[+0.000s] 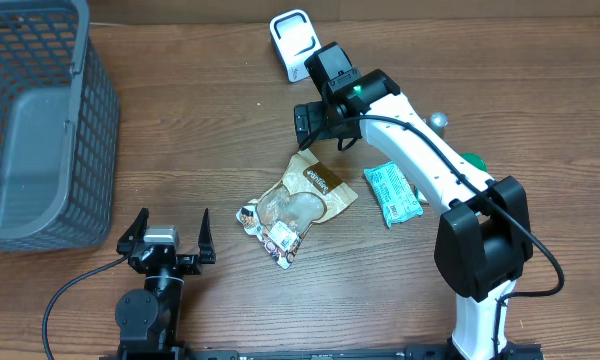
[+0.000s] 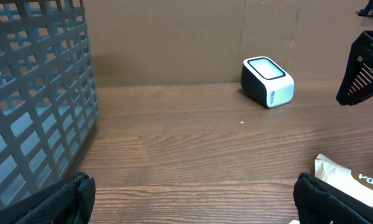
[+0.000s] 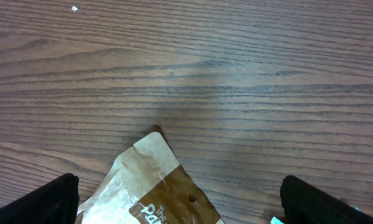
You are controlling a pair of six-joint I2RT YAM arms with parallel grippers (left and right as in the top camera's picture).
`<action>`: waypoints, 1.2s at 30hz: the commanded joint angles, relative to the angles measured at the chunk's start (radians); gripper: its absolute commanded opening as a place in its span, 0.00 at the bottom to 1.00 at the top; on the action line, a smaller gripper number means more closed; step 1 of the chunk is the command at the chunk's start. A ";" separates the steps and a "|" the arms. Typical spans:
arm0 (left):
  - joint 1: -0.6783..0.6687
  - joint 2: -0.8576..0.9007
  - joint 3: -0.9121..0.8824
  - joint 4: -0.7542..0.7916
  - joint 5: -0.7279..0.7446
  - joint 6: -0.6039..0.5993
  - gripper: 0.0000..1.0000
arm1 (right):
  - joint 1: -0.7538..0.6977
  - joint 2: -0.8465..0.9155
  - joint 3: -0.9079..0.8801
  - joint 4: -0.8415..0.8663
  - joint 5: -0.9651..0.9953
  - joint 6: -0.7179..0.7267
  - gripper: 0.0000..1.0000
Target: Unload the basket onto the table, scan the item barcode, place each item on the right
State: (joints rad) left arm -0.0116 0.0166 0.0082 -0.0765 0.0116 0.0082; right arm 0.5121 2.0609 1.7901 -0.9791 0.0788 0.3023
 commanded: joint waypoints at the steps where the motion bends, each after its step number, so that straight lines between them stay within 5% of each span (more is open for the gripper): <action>1: -0.002 -0.013 -0.003 -0.001 0.007 0.022 0.99 | 0.003 -0.017 -0.004 0.006 0.006 0.005 1.00; 36: -0.002 -0.013 -0.003 -0.002 0.007 0.022 1.00 | 0.003 -0.295 -0.004 0.005 0.006 0.005 1.00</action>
State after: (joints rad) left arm -0.0116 0.0166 0.0082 -0.0765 0.0116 0.0082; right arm 0.5121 1.8191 1.7901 -0.9798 0.0784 0.3027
